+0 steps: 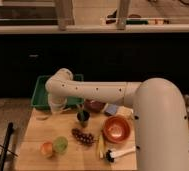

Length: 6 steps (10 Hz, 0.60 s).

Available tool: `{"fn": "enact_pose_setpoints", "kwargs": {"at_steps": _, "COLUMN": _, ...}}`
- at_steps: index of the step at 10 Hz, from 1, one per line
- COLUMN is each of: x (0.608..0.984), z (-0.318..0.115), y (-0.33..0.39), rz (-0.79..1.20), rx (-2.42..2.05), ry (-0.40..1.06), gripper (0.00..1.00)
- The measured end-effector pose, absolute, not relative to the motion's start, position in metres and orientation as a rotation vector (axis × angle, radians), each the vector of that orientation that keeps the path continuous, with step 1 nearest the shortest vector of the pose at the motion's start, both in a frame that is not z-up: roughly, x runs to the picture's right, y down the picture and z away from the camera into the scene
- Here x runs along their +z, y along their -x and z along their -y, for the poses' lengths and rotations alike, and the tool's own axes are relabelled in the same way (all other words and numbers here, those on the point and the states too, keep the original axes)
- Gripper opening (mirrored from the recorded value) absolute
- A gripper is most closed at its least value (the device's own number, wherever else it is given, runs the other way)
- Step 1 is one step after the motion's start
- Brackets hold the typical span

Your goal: Place fork in table surface

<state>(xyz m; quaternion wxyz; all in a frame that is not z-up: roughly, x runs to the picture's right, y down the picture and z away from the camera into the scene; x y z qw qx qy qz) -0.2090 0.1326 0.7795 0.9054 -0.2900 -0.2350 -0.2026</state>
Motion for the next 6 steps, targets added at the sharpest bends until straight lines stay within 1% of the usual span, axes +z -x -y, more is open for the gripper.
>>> {"fn": "enact_pose_setpoints", "kwargs": {"at_steps": 6, "x": 0.781, "z": -0.148, "y": 0.211, "rz": 0.516, "rx": -0.41, "ry": 0.614, "gripper": 0.0}}
